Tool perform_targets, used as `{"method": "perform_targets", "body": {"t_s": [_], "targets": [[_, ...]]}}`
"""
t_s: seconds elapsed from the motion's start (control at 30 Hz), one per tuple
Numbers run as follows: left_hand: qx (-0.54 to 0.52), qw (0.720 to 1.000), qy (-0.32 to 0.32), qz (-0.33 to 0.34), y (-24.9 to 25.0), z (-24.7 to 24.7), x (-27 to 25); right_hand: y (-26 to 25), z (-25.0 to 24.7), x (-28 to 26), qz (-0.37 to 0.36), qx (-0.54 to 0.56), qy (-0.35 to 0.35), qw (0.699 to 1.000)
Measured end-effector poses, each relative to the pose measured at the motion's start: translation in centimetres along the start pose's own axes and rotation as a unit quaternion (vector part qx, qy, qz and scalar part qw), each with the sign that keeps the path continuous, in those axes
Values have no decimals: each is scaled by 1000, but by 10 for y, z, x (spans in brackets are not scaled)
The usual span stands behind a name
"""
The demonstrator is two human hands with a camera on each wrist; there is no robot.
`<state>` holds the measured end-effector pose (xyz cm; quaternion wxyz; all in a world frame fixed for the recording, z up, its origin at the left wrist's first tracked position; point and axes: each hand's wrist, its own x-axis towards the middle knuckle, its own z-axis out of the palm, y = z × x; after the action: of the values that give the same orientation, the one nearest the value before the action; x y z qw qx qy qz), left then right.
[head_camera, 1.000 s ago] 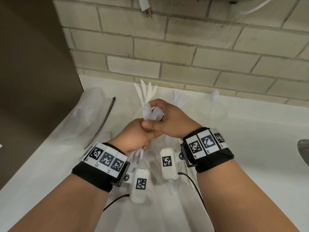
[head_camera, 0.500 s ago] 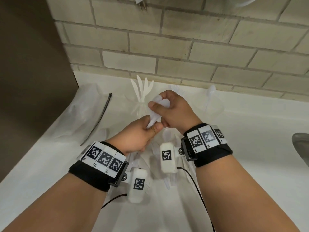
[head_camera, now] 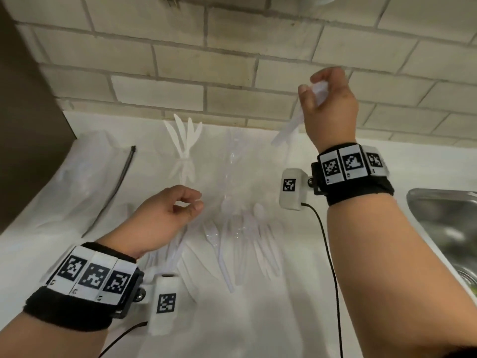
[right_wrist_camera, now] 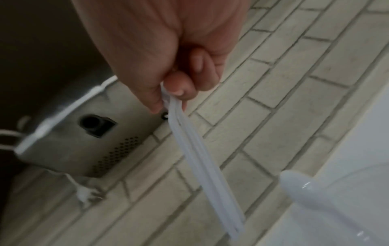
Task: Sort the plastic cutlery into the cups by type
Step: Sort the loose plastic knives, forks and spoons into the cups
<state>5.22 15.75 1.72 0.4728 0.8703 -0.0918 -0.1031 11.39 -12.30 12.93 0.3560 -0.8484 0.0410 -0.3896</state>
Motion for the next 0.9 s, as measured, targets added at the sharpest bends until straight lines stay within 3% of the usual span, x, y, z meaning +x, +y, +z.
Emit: {"method": "perform_targets", "body": {"t_s": [0.2, 0.33, 0.43, 0.57, 0.63, 0.73, 0.8, 0.9], "targets": [[67, 997, -6, -26, -4, 6, -7, 44, 29, 2, 54, -87, -118, 988], [113, 991, -47, -48, -5, 17, -8, 55, 40, -1, 109, -132, -198, 965], [151, 985, -56, -62, -5, 19, -5, 54, 39, 0, 107, -161, -193, 962], [179, 979, -67, -66, -3, 20, -5, 38, 20, -13, 81, -173, -130, 973], [173, 980, -73, -63, 1, 25, -6, 27, 10, -34, 81, -183, -140, 970], [172, 978, -102, -68, 8, 35, -8, 24, 7, -77, 121, -225, -269, 929], [182, 974, -121, -64, 11, 41, -8, 29, 8, -104, 170, -258, -369, 876], [200, 968, -137, -65, 13, 48, -7, 32, 3, -133, 244, -272, -457, 811]]}}
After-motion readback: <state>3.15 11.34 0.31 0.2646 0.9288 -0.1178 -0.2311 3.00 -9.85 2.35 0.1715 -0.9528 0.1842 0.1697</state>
